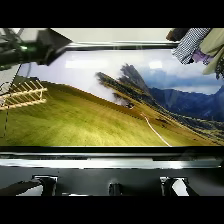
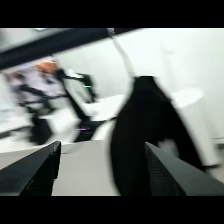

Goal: Fold the clothes and pants, and hang the long-sleeved shirts on hangers.

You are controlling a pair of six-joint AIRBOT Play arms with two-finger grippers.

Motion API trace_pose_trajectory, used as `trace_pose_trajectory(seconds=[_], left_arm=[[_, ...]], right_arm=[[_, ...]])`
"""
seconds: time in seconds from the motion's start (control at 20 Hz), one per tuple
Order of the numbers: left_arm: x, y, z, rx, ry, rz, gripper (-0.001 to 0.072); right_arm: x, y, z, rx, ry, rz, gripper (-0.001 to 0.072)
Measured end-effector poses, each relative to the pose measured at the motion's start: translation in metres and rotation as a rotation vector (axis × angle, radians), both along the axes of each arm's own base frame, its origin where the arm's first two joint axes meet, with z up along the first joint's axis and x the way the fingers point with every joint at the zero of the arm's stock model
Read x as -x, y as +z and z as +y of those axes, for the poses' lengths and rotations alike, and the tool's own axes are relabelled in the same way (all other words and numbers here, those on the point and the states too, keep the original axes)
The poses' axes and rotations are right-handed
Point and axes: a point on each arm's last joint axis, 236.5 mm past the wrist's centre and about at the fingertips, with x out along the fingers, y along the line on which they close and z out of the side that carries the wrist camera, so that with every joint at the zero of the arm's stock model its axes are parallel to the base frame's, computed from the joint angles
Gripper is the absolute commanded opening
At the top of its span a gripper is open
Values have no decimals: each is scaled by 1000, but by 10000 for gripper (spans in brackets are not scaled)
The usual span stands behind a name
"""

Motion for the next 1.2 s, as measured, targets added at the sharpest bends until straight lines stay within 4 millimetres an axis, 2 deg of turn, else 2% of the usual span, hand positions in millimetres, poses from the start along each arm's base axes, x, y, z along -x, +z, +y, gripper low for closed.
trace_pose_trajectory(seconds=[0.05,0.15,0.25,0.3,0.4,0.5,0.55,0.6,0.7,0.75,0.8,0.85,0.9,0.95,1.0,1.05,1.2], left_arm=[[2,2,12,-16,26,0,719],[8,-2,33,-78,67,20,719],[18,-16,51,-169,93,64,719],[24,-23,60,-220,102,84,719],[34,-33,73,-300,121,121,719],[44,-38,86,-370,140,137,719],[49,-41,91,-399,148,143,719],[54,-45,95,-431,150,150,718],[67,-58,102,-482,150,172,716],[73,-68,106,-505,149,187,663],[79,-78,109,-528,147,208,556],[86,-89,113,-550,146,227,480],[93,-100,116,-569,142,244,372],[99,-111,119,-590,137,262,220],[105,-120,121,-603,132,276,52],[109,-127,123,-615,128,283,30],[117,-141,129,-658,114,292,31]], right_arm=[[-18,3,7,6,89,-22,587],[-74,-1,28,-9,326,-26,586],[-147,-22,61,-49,582,43,586],[-183,-40,81,-76,696,113,586],[-255,-98,136,-148,923,325,579],[-300,-168,194,-227,1095,577,579],[-311,-203,220,-267,1164,700,564],[-317,-241,247,-308,1229,827,541],[-311,-304,291,-377,1329,1037,529],[-302,-333,307,-410,1364,1131,454],[-290,-356,318,-440,1388,1205,406],[-277,-376,327,-464,1408,1265,371],[-264,-393,332,-487,1418,1313,297],[-252,-406,336,-505,1427,1350,181],[-241,-416,340,-518,1435,1374,95],[-234,-423,342,-525,1440,1391,46],[-220,-435,346,-542,1453,1419,34]])
